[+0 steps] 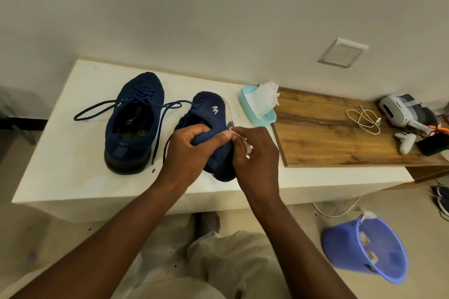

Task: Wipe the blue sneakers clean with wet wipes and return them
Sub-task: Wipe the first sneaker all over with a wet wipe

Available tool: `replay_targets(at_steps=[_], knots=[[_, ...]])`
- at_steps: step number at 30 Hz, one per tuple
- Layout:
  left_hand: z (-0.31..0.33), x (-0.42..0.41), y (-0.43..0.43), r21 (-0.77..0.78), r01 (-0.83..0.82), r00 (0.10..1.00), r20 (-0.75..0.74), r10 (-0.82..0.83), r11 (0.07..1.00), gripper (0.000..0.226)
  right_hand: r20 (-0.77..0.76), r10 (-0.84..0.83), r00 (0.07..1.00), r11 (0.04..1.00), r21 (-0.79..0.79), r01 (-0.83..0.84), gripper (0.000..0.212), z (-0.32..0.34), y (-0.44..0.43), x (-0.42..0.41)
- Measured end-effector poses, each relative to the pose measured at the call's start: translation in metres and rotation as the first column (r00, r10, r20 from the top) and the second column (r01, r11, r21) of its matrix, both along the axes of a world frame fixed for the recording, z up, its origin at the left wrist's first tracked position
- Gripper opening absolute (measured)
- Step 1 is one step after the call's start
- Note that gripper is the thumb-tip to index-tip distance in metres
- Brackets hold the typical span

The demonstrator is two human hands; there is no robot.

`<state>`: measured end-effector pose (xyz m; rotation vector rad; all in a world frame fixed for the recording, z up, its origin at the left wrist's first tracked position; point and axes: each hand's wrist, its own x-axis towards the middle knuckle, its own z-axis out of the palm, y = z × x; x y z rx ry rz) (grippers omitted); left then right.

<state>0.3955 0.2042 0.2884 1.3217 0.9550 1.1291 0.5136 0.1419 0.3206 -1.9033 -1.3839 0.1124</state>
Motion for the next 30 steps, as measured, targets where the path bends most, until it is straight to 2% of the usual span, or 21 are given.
replay_targets(at_steps=[2,4,7,10,13,16,19,22,24,26,30], knots=[[-0.006,-0.001,-0.001,0.012,0.034,0.999,-0.031,-0.033,0.999,0.041,-0.04,-0.001,0.999,0.999,0.042,0.002,0.017,-0.013,-0.015,0.0],[-0.014,-0.001,-0.001,-0.026,0.079,0.997,-0.017,-0.079,0.997,0.041,-0.022,0.011,1.0,1.0,0.004,-0.011,0.016,-0.021,-0.029,0.001],[-0.02,-0.004,0.003,-0.133,0.145,0.989,0.002,-0.146,0.981,0.043,0.013,0.054,0.998,0.995,-0.08,-0.053,0.015,-0.03,-0.043,0.002],[-0.024,-0.004,0.009,-0.277,0.164,0.985,-0.003,-0.172,0.947,0.039,0.025,0.065,0.998,0.996,-0.065,-0.064,0.013,-0.032,-0.033,0.008],[-0.03,-0.006,0.013,-0.316,0.196,0.955,-0.152,-0.253,0.928,0.029,0.005,0.057,0.998,0.989,-0.136,-0.056,0.013,-0.024,0.0,0.013],[-0.035,-0.005,0.012,-0.351,0.229,0.93,-0.197,-0.311,0.908,0.019,-0.031,0.025,0.999,0.973,-0.227,-0.031,0.016,-0.022,0.024,0.016],[-0.034,-0.006,0.015,-0.382,0.164,0.947,-0.198,-0.254,0.91,0.012,-0.032,0.073,0.997,0.982,-0.174,-0.077,0.014,-0.028,0.014,0.01],[-0.032,-0.009,0.019,-0.373,0.05,0.975,-0.182,-0.126,0.926,0.026,0.033,0.181,0.983,0.965,-0.201,-0.171,0.014,-0.032,-0.015,-0.003],[-0.032,-0.009,0.017,-0.357,0.03,0.979,-0.18,-0.101,0.933,0.028,0.109,0.214,0.971,0.964,-0.186,-0.191,0.014,-0.03,-0.014,-0.004],[-0.03,-0.007,0.015,-0.366,0.045,0.98,-0.164,-0.112,0.93,0.021,0.14,0.193,0.971,0.973,-0.157,-0.171,0.016,-0.028,0.007,0.0],[-0.03,-0.006,0.016,-0.373,0.05,0.977,-0.174,-0.123,0.926,0.023,0.019,0.074,0.997,0.974,-0.218,-0.068,0.02,-0.019,0.053,0.007]])
